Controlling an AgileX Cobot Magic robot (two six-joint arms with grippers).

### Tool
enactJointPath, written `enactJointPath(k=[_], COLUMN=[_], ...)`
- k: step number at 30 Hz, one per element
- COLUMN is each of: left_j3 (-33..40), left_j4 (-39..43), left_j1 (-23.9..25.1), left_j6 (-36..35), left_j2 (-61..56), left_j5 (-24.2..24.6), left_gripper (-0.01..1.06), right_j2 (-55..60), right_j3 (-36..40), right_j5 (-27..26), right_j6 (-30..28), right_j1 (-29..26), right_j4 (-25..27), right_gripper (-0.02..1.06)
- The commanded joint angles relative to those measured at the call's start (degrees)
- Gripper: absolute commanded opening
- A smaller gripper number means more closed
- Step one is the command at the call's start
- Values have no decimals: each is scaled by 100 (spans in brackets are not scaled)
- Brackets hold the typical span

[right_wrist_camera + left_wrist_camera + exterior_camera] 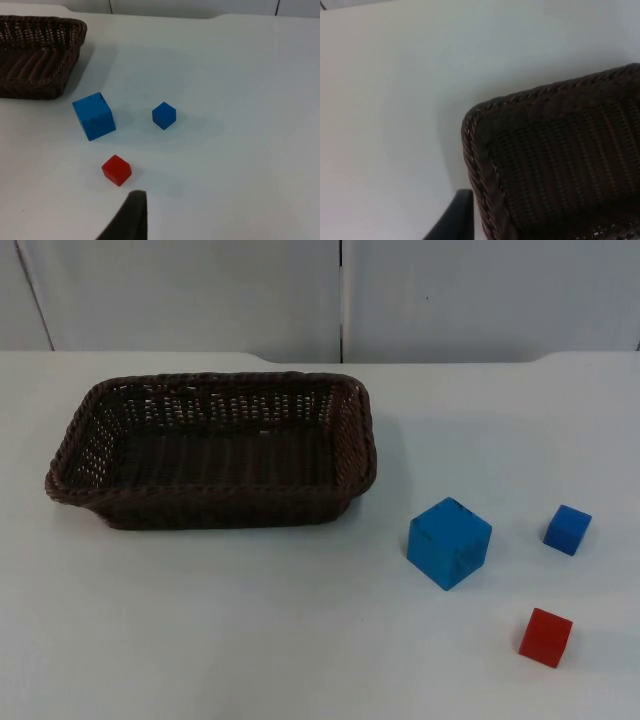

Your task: Pick up the basket with the left hand and place the largest block into the basket with the right hand.

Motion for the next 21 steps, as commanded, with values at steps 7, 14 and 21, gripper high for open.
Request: enactJointPath(k=[7,14,21], left_j3=[-1109,-1499,-1671], left_j4=[-118,-358,-139], left_j1=[22,-55,-464], left_j6=[46,46,46], left_j2=[790,954,1103], left_j5=[332,332,-23], left_gripper=[104,101,101], right_j2=[-13,-13,-13], right_j3=[10,10,10], right_j5=[-34,-34,-34], right_j6=[44,112,142], right_j1=[-39,-39,-39], right_j4=[-7,-20,-30], right_gripper=[105,105,105])
